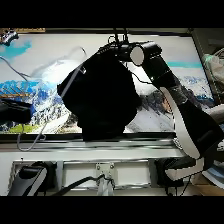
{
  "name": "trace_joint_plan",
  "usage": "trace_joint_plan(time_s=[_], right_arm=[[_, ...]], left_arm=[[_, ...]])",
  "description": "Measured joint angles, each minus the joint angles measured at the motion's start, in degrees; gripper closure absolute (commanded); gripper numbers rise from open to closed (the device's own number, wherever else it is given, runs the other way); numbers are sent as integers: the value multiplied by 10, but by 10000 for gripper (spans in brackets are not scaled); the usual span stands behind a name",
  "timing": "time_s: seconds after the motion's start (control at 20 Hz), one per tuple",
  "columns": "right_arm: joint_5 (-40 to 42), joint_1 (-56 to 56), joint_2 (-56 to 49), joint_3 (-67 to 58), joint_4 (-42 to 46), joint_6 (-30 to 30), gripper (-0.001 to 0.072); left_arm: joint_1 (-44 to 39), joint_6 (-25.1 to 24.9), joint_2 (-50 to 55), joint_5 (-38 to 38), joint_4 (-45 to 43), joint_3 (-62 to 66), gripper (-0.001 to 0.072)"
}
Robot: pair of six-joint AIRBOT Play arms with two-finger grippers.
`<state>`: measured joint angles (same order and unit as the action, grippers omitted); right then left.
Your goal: Fold the clothes and pants, and hang the long-sleeved shirts on hangers.
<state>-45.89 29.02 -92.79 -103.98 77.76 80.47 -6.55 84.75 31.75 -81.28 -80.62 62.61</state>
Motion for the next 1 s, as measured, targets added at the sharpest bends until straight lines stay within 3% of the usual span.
trace_joint_plan(time_s=[0.4, 0.8, 1.0], right_arm=[[-16, 0, 13, 0, -9, -1, 688], [-39, 0, 15, 0, -9, -4, 688], [-40, 0, 15, 0, -11, -4, 688]], left_arm=[[-138, -15, 54, 87, -51, -48, 679], [-163, -17, 63, 141, -171, -51, 680], [-164, -23, 63, 168, -172, -52, 680]])
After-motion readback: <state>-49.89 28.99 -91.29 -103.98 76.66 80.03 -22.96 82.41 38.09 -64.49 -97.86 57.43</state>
